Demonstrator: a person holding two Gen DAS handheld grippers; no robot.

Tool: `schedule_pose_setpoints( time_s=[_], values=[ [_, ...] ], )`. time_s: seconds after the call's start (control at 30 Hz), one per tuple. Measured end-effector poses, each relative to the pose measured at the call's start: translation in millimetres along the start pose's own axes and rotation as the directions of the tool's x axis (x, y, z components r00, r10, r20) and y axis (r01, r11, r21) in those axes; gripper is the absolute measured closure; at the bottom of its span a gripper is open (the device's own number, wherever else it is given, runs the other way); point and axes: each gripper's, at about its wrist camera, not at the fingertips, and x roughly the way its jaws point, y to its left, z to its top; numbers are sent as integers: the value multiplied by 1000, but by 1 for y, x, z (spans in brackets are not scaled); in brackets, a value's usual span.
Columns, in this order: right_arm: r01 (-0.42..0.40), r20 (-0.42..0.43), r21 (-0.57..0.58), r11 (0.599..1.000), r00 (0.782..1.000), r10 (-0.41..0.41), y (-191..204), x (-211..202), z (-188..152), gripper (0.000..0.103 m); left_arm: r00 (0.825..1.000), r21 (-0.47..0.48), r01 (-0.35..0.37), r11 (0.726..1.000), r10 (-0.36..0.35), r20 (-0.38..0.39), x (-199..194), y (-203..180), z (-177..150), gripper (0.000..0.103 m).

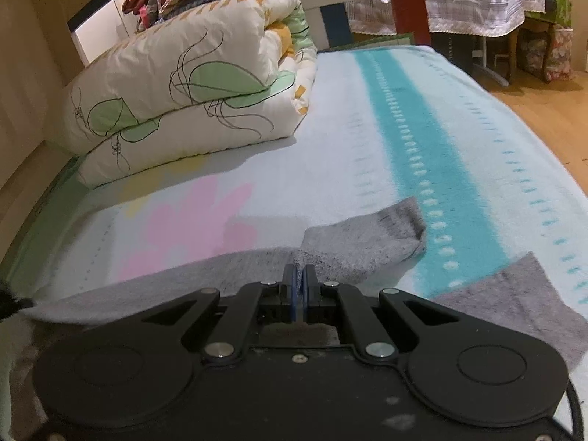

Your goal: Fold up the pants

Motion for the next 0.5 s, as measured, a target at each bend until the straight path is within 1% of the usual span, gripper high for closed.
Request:
schedule_pose_setpoints(
  time_s=[0.1, 0.2, 0.27, 0.33, 0.4, 0.5],
  values=[
    [3, -8, 24, 1000, 1000, -3, -10, -13, -6, 99, 999, 22, 4, 1000, -5, 34, -34, 7, -32, 97],
    [10, -12, 32, 999, 1000, -10, -20, -26, -16, 99, 999, -9, 11, 1000, -11, 39, -55, 20, -67, 97],
    [17, -23, 41, 999, 1000, -16, -27, -33, -25, 99, 999, -33, 5, 999, -4, 41, -62, 29, -88, 97],
    [24, -36, 49, 998, 999, -22, -34, -38, -36, 99, 999, -35, -8, 999, 10, 42, -64, 32, -109, 97],
    [36, -52, 49, 998, 998, -33, -40, -42, -47, 99, 999, -29, -27, 999, 28, 34, -64, 30, -124, 97],
    [63, -63, 49, 997, 996, -60, -48, -46, -61, 99, 999, -40, -31, 999, 32, 15, -66, 31, -146, 97]
  ],
)
